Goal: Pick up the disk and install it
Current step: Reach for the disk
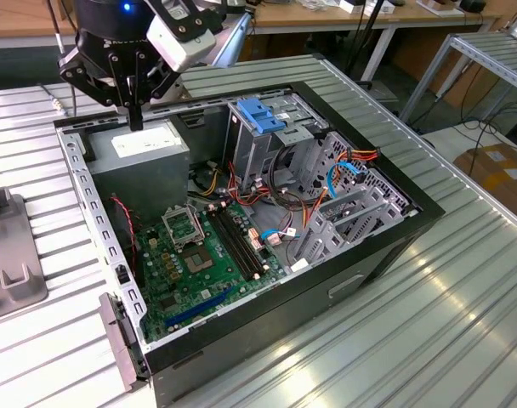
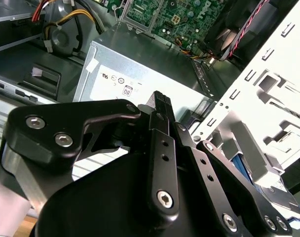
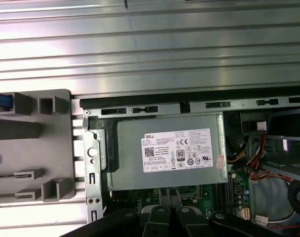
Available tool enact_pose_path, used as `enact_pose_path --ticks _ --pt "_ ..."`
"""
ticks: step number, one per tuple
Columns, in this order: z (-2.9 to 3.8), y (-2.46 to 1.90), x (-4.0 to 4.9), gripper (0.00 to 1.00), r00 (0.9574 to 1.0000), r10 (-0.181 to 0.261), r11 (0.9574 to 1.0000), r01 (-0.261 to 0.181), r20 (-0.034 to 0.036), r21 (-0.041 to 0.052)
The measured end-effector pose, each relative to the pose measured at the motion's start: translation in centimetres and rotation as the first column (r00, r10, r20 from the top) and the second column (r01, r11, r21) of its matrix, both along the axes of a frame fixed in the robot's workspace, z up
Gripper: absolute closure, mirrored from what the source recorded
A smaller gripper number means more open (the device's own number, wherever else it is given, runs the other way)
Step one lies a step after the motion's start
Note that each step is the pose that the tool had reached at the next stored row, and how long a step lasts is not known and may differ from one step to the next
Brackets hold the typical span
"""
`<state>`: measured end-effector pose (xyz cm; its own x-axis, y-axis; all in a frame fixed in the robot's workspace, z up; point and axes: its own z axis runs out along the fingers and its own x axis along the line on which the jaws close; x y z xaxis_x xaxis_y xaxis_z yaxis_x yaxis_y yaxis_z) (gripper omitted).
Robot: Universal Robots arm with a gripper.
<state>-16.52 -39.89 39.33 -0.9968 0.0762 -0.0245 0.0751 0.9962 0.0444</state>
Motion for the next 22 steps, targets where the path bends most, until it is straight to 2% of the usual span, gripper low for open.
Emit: enact_pose_path --ticks 22 --pt "0.00 0.00 -0.78 0.90 1.0000 0.000 1.0000 0.000 0.0000 0.0000"
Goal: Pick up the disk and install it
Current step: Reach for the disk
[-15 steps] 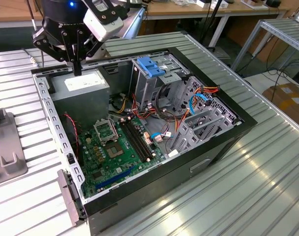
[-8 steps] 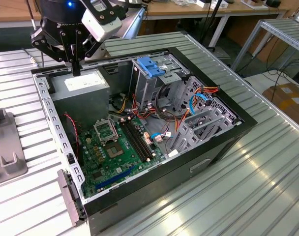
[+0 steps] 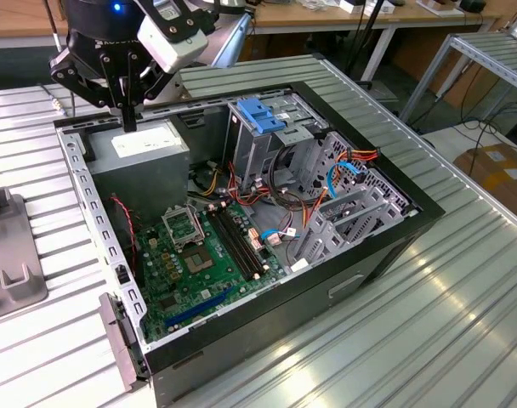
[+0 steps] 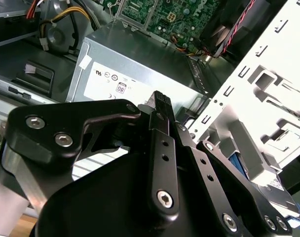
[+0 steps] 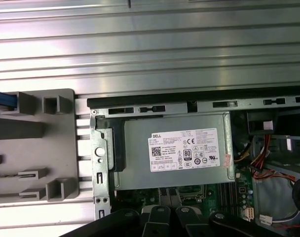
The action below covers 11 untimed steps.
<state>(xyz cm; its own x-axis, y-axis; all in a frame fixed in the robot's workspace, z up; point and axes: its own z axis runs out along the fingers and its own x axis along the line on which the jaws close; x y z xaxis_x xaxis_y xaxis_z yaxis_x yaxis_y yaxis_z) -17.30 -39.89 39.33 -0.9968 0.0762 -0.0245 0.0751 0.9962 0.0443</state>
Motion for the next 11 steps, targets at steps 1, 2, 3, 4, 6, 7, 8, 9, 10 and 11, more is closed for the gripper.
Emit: enact_pose_path --ticks 1,2,3,4,6,7,8,9,10,11 --pt "0.00 0.00 -0.06 0.90 1.0000 0.000 1.0000 0.000 0.0000 0.0000" --pt "0.00 0.00 -0.10 0.90 1.0000 0.000 1.0000 0.000 0.0000 0.0000" --pt "0.00 0.00 -0.13 0.90 1.0000 0.000 1.0000 0.000 0.0000 0.0000" --pt "0.00 0.00 -0.19 0.90 1.0000 0.000 1.0000 0.000 0.0000 0.0000" --pt "0.00 0.00 -0.25 0.90 1.0000 0.000 1.0000 0.000 0.0000 0.0000" --pt "0.00 0.00 -0.29 0.90 1.0000 0.000 1.0000 0.000 0.0000 0.0000" --pt "0.00 0.00 -0.32 0.90 1.0000 0.000 1.0000 0.000 0.0000 0.0000" --pt "0.00 0.00 -0.36 0.90 1.0000 0.000 1.0000 0.000 0.0000 0.0000" --pt "0.00 0.00 -0.39 0.90 1.0000 0.000 1.0000 0.000 0.0000 0.0000" --pt "0.00 0.00 -0.42 0.90 1.0000 0.000 1.0000 0.000 0.0000 0.0000"
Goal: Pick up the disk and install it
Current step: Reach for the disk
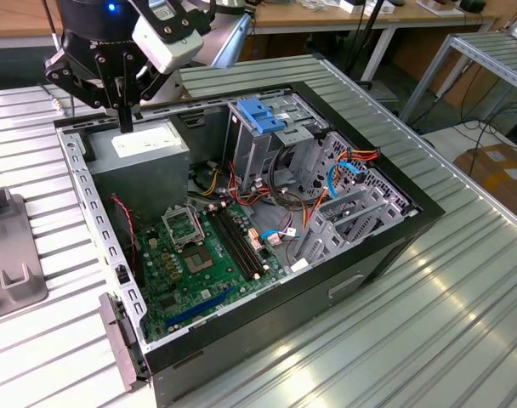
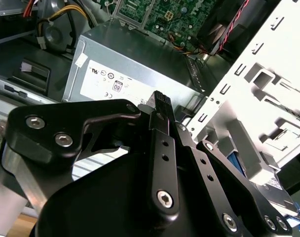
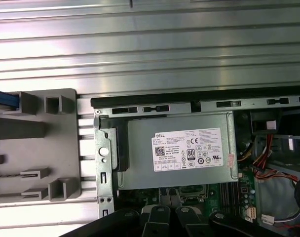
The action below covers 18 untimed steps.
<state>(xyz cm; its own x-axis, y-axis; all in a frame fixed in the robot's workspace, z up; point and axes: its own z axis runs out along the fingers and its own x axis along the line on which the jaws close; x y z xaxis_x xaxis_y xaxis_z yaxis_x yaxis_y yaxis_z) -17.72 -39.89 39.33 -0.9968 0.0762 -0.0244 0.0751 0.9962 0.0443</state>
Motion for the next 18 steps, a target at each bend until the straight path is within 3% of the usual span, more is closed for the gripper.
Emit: enact_pose_path --ticks 18 --pt "0.00 0.00 -0.66 0.90 1.0000 0.000 1.0000 0.000 0.0001 0.0000"
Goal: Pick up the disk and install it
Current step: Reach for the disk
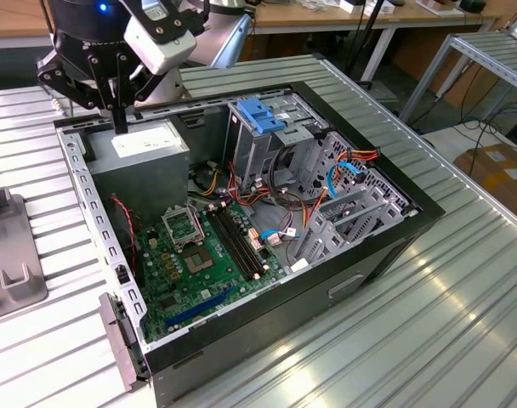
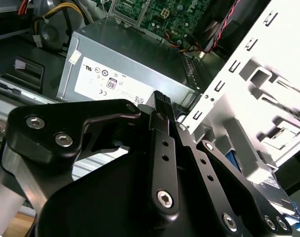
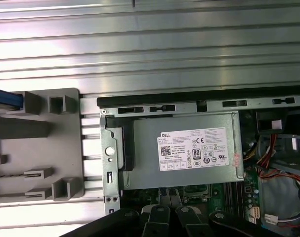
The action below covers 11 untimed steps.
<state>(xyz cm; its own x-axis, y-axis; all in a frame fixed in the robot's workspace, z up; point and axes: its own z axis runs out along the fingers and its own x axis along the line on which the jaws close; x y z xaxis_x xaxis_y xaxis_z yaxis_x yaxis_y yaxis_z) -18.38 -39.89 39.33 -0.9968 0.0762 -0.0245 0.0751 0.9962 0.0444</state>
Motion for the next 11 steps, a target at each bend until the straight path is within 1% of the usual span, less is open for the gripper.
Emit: enact_pose_path --ticks 11 --pt "0.00 0.00 -0.71 0.90 1.0000 0.000 1.0000 0.000 0.0000 0.0000"
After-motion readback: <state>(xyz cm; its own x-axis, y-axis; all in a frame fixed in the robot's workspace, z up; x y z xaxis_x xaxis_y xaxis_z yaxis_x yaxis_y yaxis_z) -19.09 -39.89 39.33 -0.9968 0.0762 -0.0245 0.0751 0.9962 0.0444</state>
